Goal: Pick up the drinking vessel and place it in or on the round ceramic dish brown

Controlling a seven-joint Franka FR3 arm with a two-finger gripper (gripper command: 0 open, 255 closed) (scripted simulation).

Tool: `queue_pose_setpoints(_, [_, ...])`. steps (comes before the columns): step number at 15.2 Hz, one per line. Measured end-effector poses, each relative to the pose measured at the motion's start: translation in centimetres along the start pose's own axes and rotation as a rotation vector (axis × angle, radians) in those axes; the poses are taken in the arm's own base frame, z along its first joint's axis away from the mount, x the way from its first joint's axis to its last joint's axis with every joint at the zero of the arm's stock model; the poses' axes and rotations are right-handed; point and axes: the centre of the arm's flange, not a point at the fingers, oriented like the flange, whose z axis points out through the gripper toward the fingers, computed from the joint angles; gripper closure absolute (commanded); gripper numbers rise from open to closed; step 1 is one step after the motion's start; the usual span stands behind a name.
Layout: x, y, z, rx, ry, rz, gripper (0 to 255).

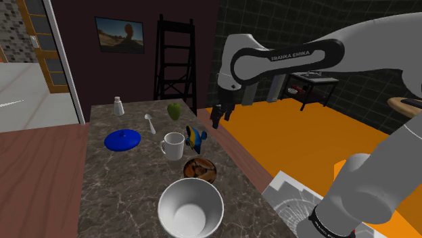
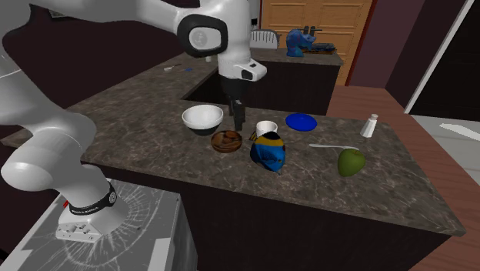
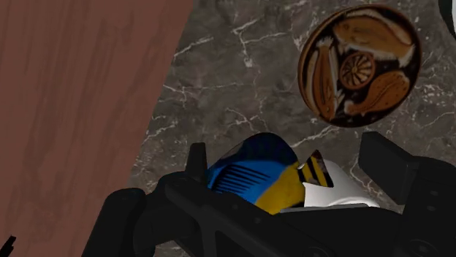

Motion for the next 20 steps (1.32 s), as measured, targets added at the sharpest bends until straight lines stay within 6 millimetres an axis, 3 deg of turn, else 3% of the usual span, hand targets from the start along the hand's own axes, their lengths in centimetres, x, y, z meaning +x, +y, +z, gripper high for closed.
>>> queue_pose_setpoints(15, [17.0, -5.8, 8.8, 0.020, -0.045, -0.093, 0])
queue_pose_setpoints(20, [18.6, -6.5, 9.8, 0.029, 0.044, -0.101, 0])
